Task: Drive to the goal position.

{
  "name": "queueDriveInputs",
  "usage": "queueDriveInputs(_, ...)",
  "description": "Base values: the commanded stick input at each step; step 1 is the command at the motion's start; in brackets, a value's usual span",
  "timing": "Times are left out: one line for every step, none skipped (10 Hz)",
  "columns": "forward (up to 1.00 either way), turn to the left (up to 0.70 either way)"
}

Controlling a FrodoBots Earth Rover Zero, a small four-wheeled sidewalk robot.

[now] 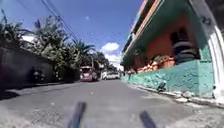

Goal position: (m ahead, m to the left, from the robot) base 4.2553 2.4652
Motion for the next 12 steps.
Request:
queueDriveInputs(0.70,0.00)
queueDriveInputs(0.70,0.00)
queueDriveInputs(0.70,0.06)
queueDriveInputs(0.70,0.00)
queueDriveInputs(0.70,0.03)
queueDriveInputs(0.70,0.01)
queueDriveInputs(0.70,0.00)
queueDriveInputs(0.70,0.00)
queueDriveInputs(0.70,0.00)
queueDriveInputs(0.70,0.00)
queueDriveInputs(0.70,0.00)
queueDriveInputs(0.70,0.00)
